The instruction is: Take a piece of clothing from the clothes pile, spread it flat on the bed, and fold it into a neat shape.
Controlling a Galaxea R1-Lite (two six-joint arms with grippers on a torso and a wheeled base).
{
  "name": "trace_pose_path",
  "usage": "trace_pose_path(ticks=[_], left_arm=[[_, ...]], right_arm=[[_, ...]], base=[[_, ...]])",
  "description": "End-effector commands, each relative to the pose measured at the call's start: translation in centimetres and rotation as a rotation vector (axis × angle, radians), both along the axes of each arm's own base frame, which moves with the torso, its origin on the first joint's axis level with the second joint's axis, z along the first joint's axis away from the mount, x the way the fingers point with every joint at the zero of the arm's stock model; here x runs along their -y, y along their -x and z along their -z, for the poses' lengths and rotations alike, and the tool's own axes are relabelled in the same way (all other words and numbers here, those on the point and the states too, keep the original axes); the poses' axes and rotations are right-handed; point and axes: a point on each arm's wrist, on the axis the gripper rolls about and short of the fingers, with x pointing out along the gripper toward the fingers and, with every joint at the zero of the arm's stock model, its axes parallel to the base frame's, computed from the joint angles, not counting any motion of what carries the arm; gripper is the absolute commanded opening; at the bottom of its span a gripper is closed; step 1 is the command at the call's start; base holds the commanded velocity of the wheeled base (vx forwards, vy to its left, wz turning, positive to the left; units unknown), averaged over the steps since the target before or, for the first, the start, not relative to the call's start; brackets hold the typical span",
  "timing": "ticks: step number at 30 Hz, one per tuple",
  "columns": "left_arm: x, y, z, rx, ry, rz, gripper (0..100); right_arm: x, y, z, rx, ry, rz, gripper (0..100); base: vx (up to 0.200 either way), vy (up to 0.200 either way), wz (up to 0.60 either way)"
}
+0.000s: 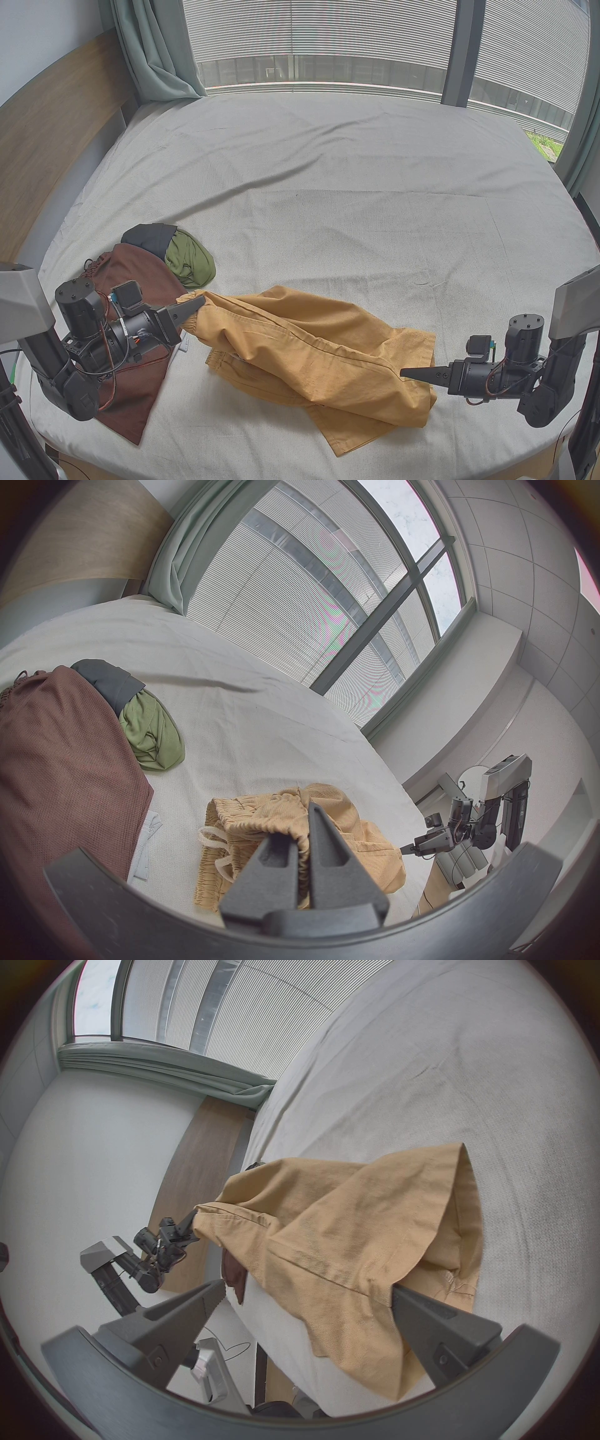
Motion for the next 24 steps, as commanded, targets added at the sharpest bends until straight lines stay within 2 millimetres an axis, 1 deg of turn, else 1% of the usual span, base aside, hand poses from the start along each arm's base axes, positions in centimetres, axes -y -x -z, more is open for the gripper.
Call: trace_pose_path(ticks=[1,4,10,11,16,20,23,24], left_arm=[[0.0,0.0,0.1,-0.002,-0.001,0.002,0],[0.0,0.0,0.1,-0.002,0.0,0.001,0],[0.1,0.0,0.0,0.001,0.001,0.003,0],[0.1,0.0,0.0,0.001,0.001,0.003,0],[0.1,-0.1,0.0,0.002,0.001,0.001,0],[0.0,-0.1,0.0,0.002,0.001,0.0,0],[0.0,-0.1,0.0,0.001,0.001,0.0,0],[0.0,-0.2,0.2,-0.005,-0.002,0.0,0]], right_arm=[[0.3,0.4,-1.1,0.033,-0.019,-0.013,100],[0.3,0.2,-1.0,0.033,-0.018,-0.011,100],[0.1,-0.5,1.0,0.015,0.027,-0.025,100],[0.1,-0.5,1.2,0.016,0.032,-0.027,0],[0.5,-0.6,1.1,0.024,0.036,-0.019,0],[1.2,-0.3,0.0,0.06,0.027,-0.003,0],[1.5,-0.1,-0.6,0.075,0.012,-0.014,0],[1.8,0.3,-1.2,0.085,-0.01,-0.039,0]], base=[[0.0,0.0,0.0],[0.0,0.0,0.0],[0.0,0.0,0.0],[0.0,0.0,0.0],[0.0,0.0,0.0],[0.0,0.0,0.0],[0.0,0.0,0.0],[0.0,0.0,0.0]])
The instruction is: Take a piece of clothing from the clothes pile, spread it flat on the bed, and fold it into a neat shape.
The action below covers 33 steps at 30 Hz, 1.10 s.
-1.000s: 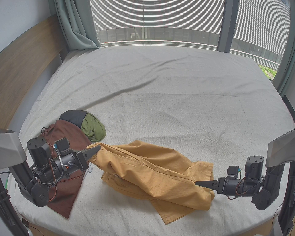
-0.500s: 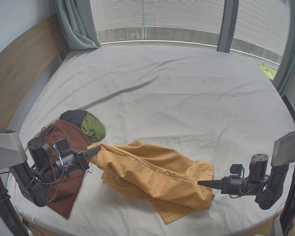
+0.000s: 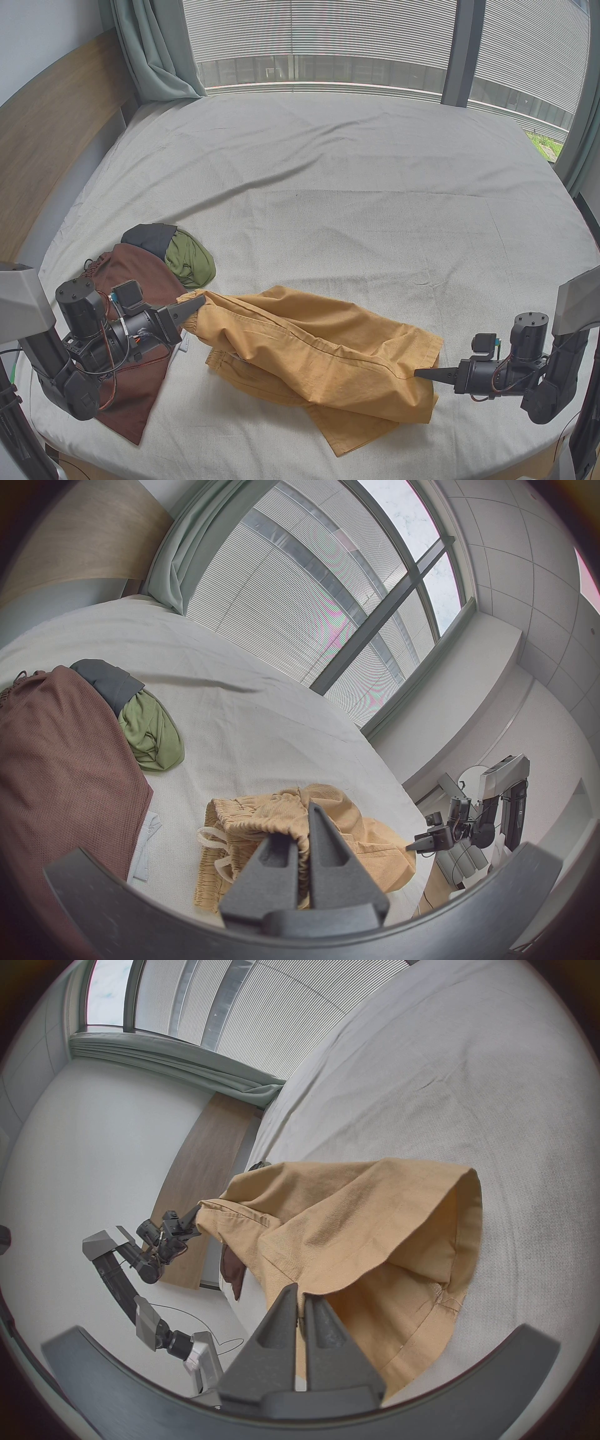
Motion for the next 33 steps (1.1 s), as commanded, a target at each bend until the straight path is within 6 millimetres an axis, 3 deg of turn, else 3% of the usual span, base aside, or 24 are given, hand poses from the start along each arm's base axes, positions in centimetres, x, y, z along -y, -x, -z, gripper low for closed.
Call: trace_pose_path(ticks=[1,8,33], left_arm=[[0.0,-0.1,0.3,-0.009,-0.002,-0.001,0],[0.0,-0.1,0.3,-0.011,-0.003,-0.001,0],[0.0,-0.1,0.5,-0.015,-0.004,-0.001,0]], right_arm=[[0.9,0.7,-1.6,0.037,-0.039,-0.028,0],[1.8,1.0,-2.1,0.048,-0.078,-0.07,0],[2.2,0.1,-3.6,0.147,-0.08,-0.058,0]], base=[[0.0,0.0,0.0],[0.0,0.0,0.0],[0.0,0.0,0.0]])
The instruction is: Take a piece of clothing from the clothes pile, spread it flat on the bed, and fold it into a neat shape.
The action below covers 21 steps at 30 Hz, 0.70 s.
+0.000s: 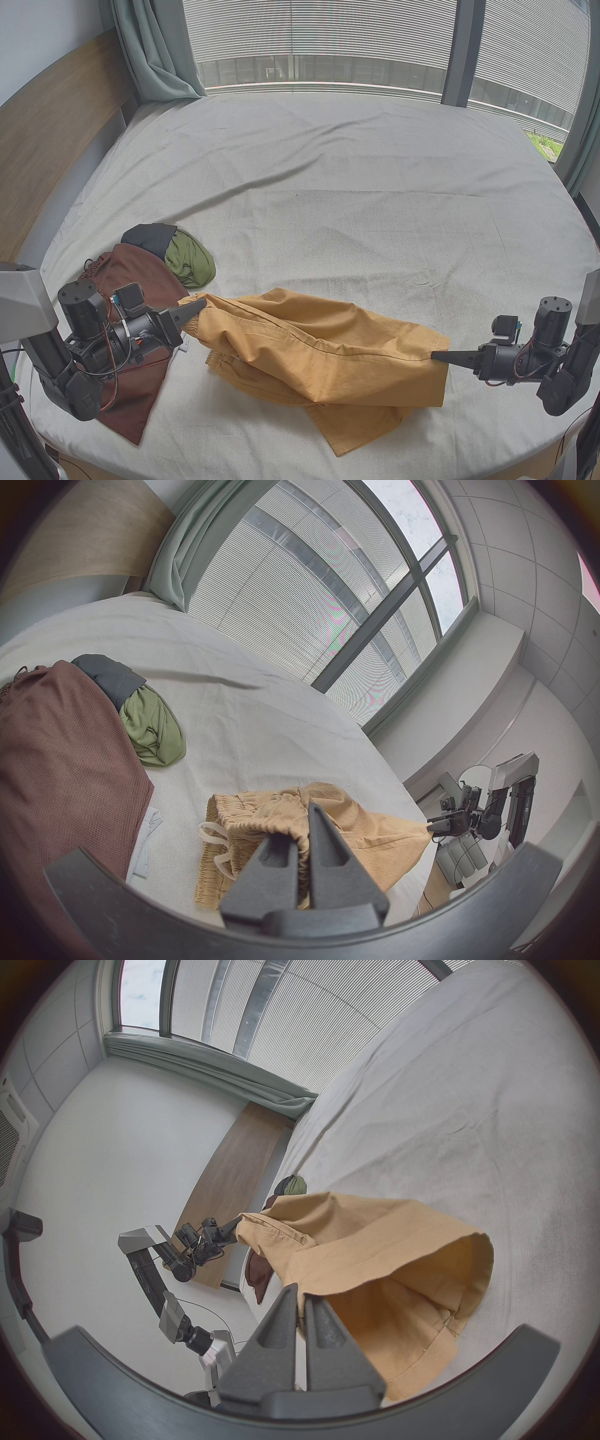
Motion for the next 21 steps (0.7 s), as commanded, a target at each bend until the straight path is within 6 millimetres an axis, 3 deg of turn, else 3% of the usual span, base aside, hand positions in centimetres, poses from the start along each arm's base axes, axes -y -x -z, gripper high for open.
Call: trace_pose_path(ticks=[1,21], left_arm=[[-0.02,-0.02,0.01,0.0,0.0,-0.001,0],[-0.01,-0.06,0.03,0.001,-0.001,-0.001,0]], right_arm=[[0.36,-0.19,-0.45,0.024,-0.003,0.016,0],[0.46,-0.34,-0.97,0.048,-0.006,0.021,0]], base=[[0.0,0.0,0.0],[0.0,0.0,0.0]])
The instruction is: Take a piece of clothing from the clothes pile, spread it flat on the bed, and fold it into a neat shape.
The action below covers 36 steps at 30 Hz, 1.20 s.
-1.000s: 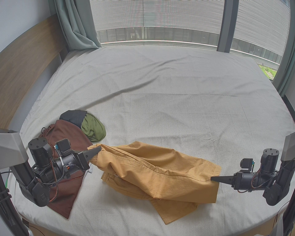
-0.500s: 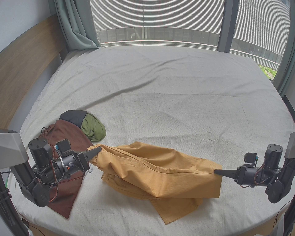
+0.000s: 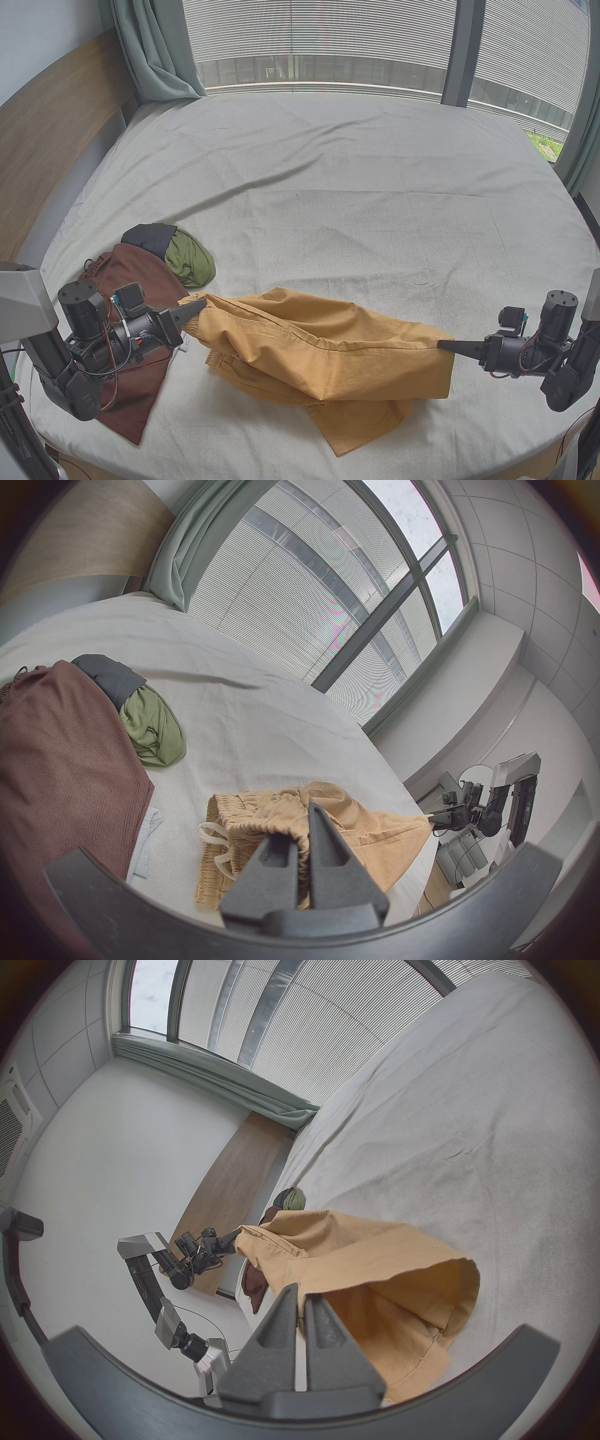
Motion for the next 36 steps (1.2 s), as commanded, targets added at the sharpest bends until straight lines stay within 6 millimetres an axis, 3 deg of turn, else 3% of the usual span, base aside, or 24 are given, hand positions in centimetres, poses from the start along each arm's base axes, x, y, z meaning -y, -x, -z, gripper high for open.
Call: trace_pose_path(ticks=[1,6,7,36], left_arm=[[0.0,0.0,0.0,0.0,0.001,0.0,0],[0.0,0.0,0.0,0.001,0.001,0.0,0],[0.0,0.0,0.0,0.003,0.001,0.0,0],[0.0,0.0,-0.1,0.006,0.002,-0.001,0]], right_arm=[[-0.3,0.1,0.0,0.001,0.0,-0.014,0],[-0.5,0.1,0.1,0.002,0.002,-0.024,0],[-0.6,0.1,0.1,0.004,0.004,-0.029,100],[-3.8,-1.7,1.8,0.001,0.025,-0.113,100]], base=[[0.0,0.0,0.0],[0.0,0.0,0.0],[0.0,0.0,0.0],[0.0,0.0,0.0]])
